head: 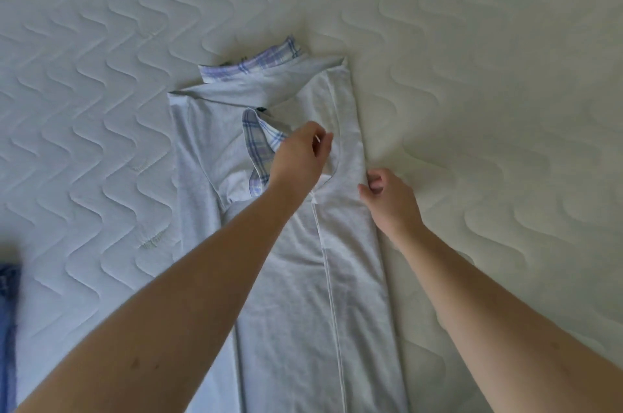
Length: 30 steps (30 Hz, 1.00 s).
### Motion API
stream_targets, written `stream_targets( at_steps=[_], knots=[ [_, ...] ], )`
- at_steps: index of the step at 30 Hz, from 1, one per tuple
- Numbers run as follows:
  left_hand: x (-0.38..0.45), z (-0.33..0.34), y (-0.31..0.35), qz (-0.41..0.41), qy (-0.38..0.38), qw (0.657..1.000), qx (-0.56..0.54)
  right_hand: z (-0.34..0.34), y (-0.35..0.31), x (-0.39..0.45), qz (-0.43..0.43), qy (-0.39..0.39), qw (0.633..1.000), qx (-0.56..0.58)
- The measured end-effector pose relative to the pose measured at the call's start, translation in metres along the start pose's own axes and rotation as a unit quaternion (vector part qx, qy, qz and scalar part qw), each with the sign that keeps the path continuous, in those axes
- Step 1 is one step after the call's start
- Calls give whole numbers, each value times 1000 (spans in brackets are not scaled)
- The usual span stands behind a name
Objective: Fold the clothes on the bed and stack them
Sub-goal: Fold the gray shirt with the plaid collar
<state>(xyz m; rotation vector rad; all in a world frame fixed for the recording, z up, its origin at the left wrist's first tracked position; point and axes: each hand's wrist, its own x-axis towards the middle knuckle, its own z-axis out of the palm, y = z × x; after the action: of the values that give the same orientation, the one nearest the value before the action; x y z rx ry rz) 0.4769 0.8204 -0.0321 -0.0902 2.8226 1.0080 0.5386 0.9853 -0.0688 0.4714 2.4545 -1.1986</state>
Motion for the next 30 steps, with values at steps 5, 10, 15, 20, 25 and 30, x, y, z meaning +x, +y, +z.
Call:
stream_targets(
  at_steps=[5, 10, 15, 20, 25, 30],
  knots=[
    [73, -2, 5, 31, -20, 995, 88, -4, -20, 32, 20, -16, 1000, -18],
    [145, 0, 16, 49, -137, 952, 270, -8, -25, 51, 31, 5, 999, -5],
    [183, 7, 32, 33, -249, 945, 208, -3, -31, 62, 44, -29, 998, -39],
    [193, 24, 36, -9, -171, 977, 124, -2, -30, 65, 82, 29, 989, -117],
    [194, 41, 37, -27, -136, 988, 61, -4, -28, 68, 79, 15, 989, -125],
    [195, 43, 37, -18, -122, 992, 42, -4, -28, 73, 94, 23, 986, -134]
  ],
)
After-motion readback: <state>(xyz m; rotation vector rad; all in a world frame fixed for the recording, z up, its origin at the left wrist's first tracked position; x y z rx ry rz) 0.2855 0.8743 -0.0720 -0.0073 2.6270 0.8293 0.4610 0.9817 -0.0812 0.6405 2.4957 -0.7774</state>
